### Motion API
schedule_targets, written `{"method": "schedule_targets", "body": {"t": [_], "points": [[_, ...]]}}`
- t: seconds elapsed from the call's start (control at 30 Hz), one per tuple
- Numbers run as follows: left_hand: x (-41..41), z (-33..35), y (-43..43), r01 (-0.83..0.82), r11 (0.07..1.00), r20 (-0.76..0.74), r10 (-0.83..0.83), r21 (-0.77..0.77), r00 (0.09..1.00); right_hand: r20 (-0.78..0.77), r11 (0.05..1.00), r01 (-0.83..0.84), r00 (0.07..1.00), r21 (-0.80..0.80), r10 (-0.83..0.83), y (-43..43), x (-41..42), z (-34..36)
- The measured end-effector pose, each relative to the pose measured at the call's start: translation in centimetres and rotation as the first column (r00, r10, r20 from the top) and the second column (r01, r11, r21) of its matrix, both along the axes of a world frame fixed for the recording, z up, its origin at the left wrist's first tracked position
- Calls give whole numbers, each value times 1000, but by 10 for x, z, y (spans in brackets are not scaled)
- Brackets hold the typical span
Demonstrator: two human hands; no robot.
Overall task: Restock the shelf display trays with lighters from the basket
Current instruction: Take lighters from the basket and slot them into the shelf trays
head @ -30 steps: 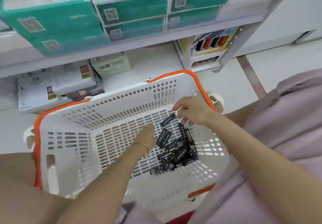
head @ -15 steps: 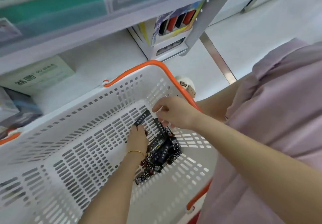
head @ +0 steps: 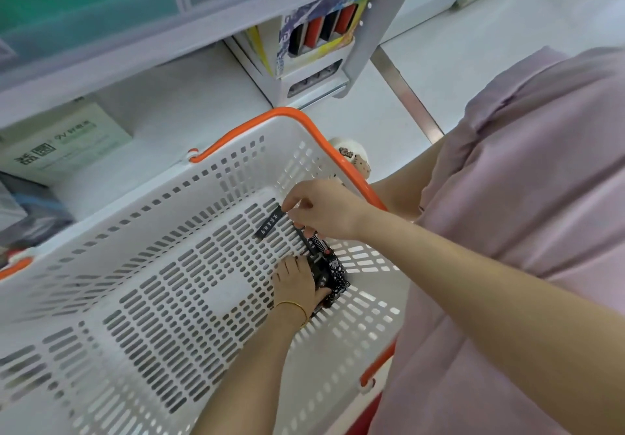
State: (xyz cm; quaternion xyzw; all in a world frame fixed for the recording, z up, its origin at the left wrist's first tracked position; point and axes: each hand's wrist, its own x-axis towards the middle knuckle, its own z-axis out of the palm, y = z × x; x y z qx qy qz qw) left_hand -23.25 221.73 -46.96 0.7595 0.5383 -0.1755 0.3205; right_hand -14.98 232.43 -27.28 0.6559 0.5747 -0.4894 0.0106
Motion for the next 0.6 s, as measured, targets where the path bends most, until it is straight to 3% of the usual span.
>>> {"method": "schedule_targets", "body": {"t": [0.4,0.6], "points": [[8,-6,1,-137,985,72,145,-106,987,-17,1000,-21,1000,-11,21,0,-7,-2],[9,0,5,-169,954,140,208,-248,968,-7,999,-49,999,7,49,0,-9,-1]]}}
